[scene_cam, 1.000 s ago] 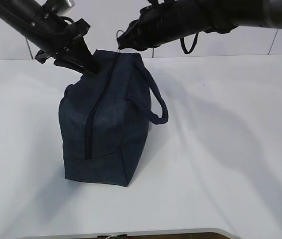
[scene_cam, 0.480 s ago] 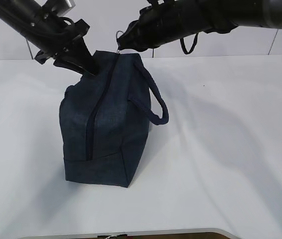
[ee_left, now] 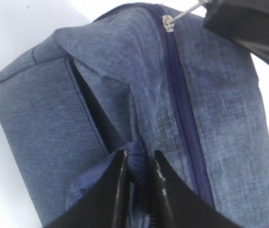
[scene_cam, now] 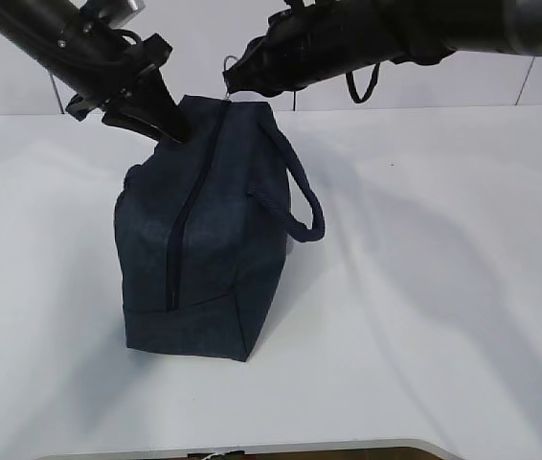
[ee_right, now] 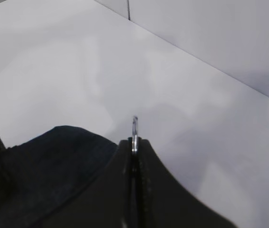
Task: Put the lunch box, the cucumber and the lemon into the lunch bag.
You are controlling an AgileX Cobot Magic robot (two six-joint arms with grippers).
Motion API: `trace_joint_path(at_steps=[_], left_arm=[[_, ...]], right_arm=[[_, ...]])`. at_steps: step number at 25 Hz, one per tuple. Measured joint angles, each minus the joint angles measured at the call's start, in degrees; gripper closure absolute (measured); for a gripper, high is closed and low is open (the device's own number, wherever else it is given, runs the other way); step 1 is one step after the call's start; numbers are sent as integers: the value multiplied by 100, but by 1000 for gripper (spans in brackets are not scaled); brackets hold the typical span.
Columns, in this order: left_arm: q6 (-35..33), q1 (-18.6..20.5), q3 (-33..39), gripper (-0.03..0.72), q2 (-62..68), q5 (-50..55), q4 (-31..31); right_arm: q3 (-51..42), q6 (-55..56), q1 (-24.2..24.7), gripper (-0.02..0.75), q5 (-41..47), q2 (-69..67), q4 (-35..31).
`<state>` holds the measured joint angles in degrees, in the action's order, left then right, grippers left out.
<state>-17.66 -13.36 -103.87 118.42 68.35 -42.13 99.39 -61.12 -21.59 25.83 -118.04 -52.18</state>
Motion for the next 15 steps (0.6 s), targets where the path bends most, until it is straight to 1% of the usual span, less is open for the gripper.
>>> trace_joint_path(at_steps=[5, 10, 15], left_arm=[[0, -141, 0, 629, -36, 1, 60], [0, -293, 0, 629, -36, -7, 285], [0, -340, -24, 629, -36, -56, 296]], right_arm=[[0, 188, 0, 733, -237, -117, 0], [0, 553, 20, 733, -390, -228, 0], [0, 1049, 138, 733, -393, -241, -11]])
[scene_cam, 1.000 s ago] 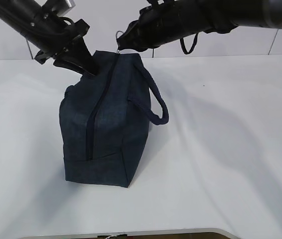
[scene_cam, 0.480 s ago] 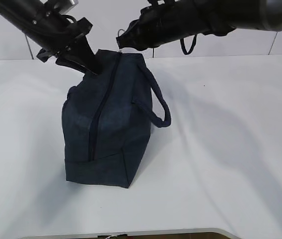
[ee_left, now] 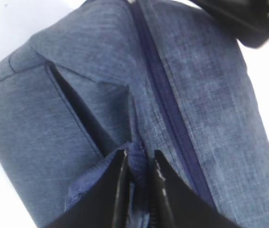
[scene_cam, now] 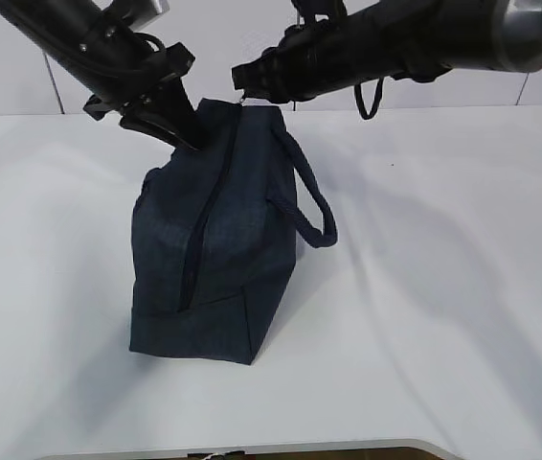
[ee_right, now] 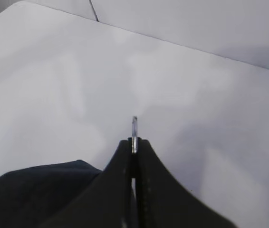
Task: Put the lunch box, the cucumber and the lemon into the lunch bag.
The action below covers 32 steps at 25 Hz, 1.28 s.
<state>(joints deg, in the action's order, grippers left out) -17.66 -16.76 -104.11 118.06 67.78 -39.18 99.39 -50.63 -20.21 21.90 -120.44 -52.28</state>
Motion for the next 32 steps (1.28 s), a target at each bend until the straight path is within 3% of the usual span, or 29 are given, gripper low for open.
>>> trace_joint_path(at_steps=[12, 32], left_arm=[[10, 0, 0, 629, -75, -51, 39], [21, 0, 0, 630, -98, -51, 64]], right_arm=[[13, 725, 91, 733, 0, -291, -929], [71, 355, 100, 733, -71, -664, -1019]])
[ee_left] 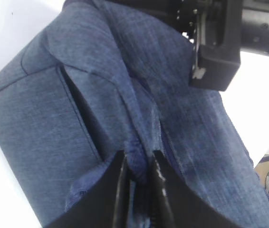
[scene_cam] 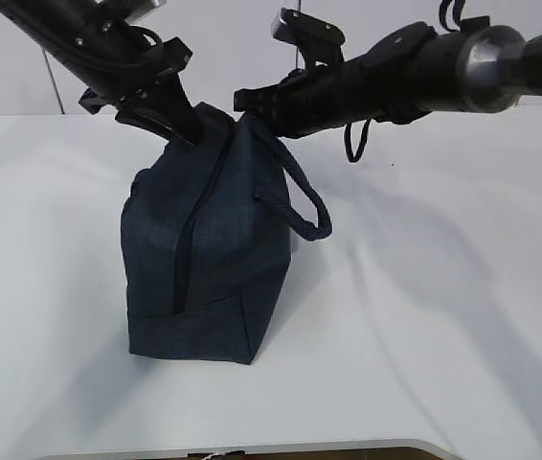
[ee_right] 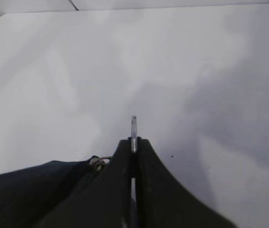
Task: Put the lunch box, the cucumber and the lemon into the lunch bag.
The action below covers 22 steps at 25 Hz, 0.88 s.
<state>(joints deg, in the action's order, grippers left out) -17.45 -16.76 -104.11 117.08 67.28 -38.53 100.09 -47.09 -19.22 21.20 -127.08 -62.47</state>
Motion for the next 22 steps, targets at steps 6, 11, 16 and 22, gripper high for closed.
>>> trace_joint_path(at_steps=[6, 11, 16, 22], left_arm=[[0, 0, 0, 630, 0, 34, 0], [0, -4, 0, 630, -13, 111, -20], [0, -13, 0, 631, -26, 124, -33], [0, -13, 0, 631, -58, 38, 15]], right_arm=[[0, -46, 14, 733, 107, 0, 26], [23, -297, 49, 733, 208, 222, 143], [181, -390, 49, 733, 222, 205, 379], [406, -404, 38, 733, 237, -162, 414]])
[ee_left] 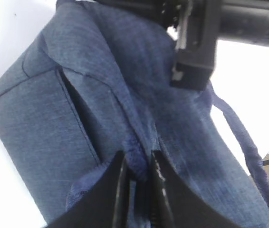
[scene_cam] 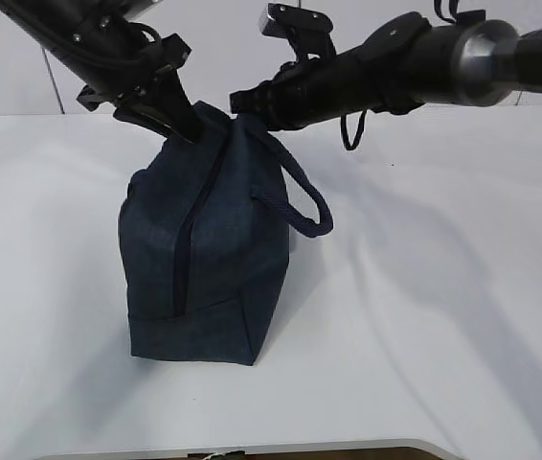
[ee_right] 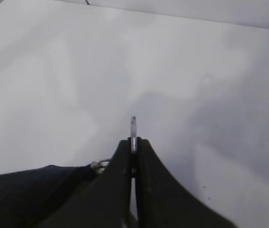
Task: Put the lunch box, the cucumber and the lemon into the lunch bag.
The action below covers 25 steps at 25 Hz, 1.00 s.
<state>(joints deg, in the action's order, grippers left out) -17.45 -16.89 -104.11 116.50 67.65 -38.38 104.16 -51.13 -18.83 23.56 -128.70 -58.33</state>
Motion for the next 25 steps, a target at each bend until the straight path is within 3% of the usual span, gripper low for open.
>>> trace_joint_path(at_steps=[20, 25], left_arm=[[0, 0, 0, 631, -11, -11, 61], [0, 0, 0, 630, -32, 53, 61]], right_arm=[[337, 112, -11, 732, 221, -235, 470], [520, 90, -11, 675, 320, -235, 562]])
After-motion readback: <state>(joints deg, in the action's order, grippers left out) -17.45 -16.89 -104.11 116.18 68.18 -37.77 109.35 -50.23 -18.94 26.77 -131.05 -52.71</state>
